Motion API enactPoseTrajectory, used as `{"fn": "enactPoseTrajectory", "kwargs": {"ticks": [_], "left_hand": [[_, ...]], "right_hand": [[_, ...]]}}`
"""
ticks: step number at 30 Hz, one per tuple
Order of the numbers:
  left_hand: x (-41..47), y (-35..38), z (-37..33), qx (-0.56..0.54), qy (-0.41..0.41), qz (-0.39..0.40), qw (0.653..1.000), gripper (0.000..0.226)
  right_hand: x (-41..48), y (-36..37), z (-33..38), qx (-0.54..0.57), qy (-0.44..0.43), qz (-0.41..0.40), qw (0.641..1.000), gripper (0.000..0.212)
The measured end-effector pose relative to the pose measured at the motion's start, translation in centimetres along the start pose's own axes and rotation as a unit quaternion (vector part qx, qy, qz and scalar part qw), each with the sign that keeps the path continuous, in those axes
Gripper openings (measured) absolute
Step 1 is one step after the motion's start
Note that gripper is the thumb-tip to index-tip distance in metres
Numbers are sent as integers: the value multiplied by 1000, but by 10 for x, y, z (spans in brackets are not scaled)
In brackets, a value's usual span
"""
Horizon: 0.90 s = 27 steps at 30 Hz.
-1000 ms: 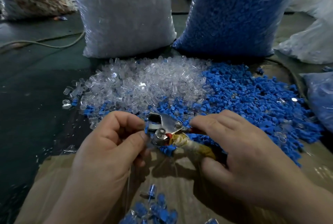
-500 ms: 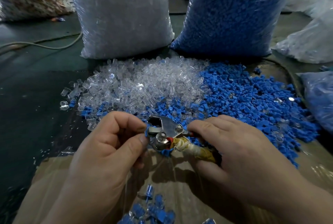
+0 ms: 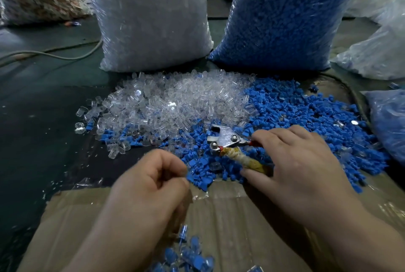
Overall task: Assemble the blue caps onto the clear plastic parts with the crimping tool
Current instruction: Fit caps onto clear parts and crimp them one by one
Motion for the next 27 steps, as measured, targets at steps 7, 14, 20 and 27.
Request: {"fn": "enactPoseTrajectory", "kwargs": {"ticks": [7, 14, 20, 27], "left_hand": [[-12, 2, -23, 85, 81, -29, 993, 27], [-20, 6, -30, 58, 137, -20, 989, 25], [-17, -1, -39, 31, 142, -5, 989, 43], [-19, 10, -42, -41, 152, 93, 983, 34]], "right_hand": [[-5, -25, 21, 50, -29, -93, 994, 48], [-24, -33, 75, 153, -166, -111, 968, 28], [-26, -32, 77, 199, -170, -90, 961, 28], [-29, 5, 66, 501, 73, 118, 854, 27]]}}
Point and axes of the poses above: each hand's wrist, its own x-axis towards the middle knuckle, its own y-axis out of the palm, z = x × y, the point moved 10 cm from there along x, towards the middle knuckle, and after that the axes turned 11 degrees about -z, right-handed, at the moved point
